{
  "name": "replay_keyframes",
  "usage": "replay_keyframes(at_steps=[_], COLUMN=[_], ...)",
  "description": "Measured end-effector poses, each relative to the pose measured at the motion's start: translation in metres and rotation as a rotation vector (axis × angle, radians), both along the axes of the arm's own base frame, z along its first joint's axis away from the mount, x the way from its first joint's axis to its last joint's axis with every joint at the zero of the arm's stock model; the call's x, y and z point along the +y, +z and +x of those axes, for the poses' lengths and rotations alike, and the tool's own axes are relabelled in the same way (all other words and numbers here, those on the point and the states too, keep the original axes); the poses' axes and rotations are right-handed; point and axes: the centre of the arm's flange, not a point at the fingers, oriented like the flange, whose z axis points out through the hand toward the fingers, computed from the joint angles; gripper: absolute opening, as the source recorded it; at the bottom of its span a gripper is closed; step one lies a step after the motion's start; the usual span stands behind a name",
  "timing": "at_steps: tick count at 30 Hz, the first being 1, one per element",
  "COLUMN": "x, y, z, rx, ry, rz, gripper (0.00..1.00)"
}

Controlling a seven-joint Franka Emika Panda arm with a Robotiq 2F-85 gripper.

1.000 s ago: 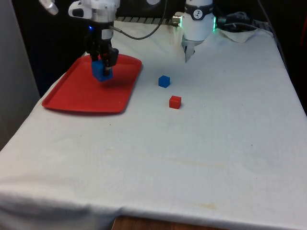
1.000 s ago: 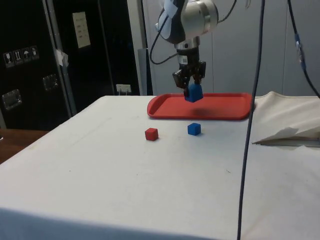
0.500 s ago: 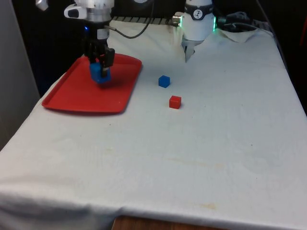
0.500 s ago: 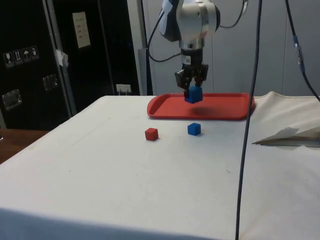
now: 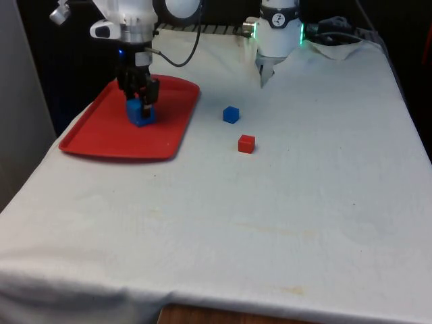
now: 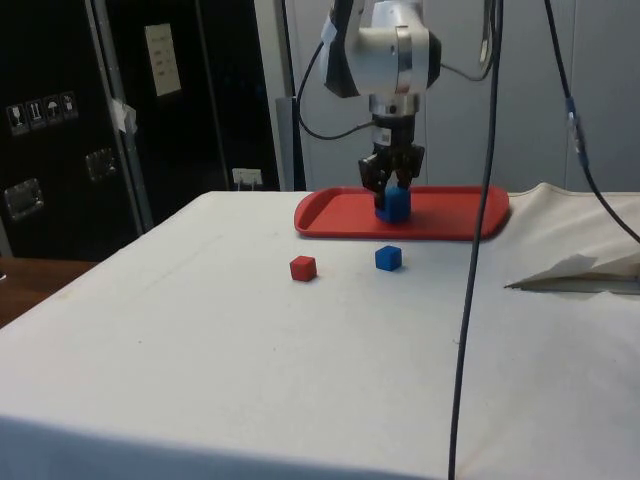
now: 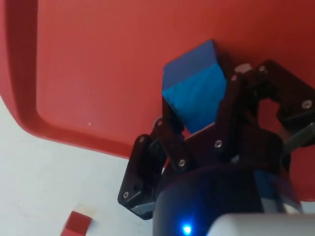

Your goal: Pick up the largest block and place it onto the tray.

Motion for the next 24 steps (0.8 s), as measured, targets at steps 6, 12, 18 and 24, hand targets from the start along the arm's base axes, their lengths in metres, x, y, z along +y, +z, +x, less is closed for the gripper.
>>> replay_keyframes(at_steps=[6,12,18,24], x=[-0.0011,-0.0005,0.0,-0.002], y=[0.0005,0.0019,0.0022,0.0067], z=[0.0021,0.0026,0.0027,0.0035], rx=[-0.006,-0.006,-0.005,-0.013], ry=[0.003,0.005,0.006,0.004], rz=[-0.005,-0.008,-0.009,-0.014], gripper=[0.38,0.99,1.0,1.0])
